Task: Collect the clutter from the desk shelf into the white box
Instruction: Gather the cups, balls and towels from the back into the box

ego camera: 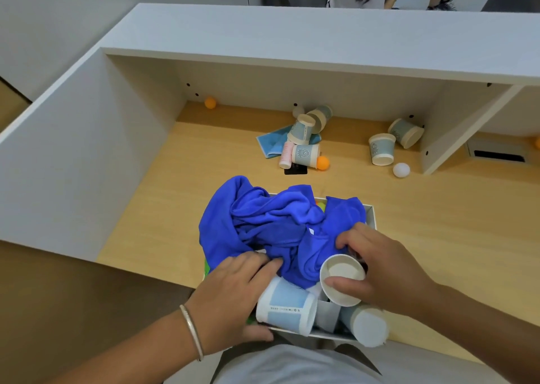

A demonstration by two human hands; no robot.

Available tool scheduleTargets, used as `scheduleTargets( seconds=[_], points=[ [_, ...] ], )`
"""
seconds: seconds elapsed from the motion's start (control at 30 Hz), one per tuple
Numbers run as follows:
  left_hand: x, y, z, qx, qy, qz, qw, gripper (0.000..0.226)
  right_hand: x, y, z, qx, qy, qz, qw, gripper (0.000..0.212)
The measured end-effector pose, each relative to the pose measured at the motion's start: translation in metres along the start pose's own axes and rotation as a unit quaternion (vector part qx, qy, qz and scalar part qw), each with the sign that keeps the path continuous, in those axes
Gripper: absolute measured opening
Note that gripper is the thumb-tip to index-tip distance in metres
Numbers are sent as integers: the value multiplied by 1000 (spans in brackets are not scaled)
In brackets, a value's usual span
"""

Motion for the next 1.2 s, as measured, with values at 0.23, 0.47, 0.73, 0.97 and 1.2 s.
scheduleTargets(
  seconds=[0.23,0.47,0.73,0.97,1.2],
  points=[
    [14,-4,7,90,1,4,996,91,-1,0,21,-71,44,42,996,43],
    [17,-10,30,126,61,-35,990,79,-41,17,65,-161,169,33,972,19],
    [-50,-207,48,228,252,160,927,46,-193,50,31,43,41,-91,994,59],
    [-162,-387,-56,128,60,307,941,70,-313,17,-57,161,-40,33,986,76],
    [-225,-467,-100,29,-44,345,937,50,-377,58,-87,219,-82,-6,972,81]
  ],
)
Point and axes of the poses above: each hand's wrist, its own x-axis away from the middle knuckle, its own z-axis out of the back of the hand, y = z × x, the point moved 8 cm from there along -x, towards the middle knuckle, and after that the axes turned 3 degrees about -x, right-handed, at the moved point
